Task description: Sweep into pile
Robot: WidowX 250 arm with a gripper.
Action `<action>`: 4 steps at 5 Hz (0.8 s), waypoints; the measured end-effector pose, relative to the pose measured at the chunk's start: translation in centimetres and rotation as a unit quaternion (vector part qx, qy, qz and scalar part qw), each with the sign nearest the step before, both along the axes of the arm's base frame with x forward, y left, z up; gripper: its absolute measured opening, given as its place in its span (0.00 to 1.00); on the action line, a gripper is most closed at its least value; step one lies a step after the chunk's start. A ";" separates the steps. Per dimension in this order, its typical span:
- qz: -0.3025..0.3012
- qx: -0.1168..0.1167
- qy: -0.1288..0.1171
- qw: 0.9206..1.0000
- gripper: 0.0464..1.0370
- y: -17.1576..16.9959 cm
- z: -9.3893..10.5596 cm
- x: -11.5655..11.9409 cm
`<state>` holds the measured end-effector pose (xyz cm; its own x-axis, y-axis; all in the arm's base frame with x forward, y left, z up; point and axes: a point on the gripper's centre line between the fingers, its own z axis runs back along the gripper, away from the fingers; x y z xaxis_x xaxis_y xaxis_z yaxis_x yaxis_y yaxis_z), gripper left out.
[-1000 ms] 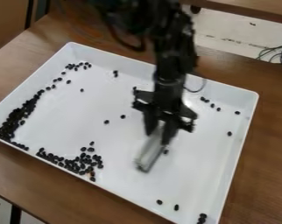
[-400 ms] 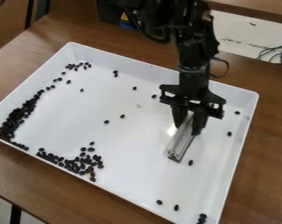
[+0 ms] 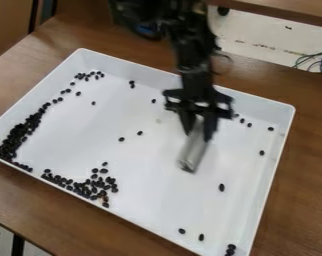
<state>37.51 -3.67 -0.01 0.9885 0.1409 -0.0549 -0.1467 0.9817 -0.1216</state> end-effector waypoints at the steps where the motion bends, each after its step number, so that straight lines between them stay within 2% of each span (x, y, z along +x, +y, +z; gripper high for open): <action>1: 0.045 0.008 0.004 0.999 0.31 5.3 -0.5 0.6; 2: 0.050 0.015 0.009 0.999 0.31 6.3 -0.5 0.5; 4: 0.122 0.013 0.016 0.992 0.31 11.7 -0.6 -0.3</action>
<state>37.22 8.01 -0.61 0.9225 0.3777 -0.0789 -0.3839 0.9191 -0.0886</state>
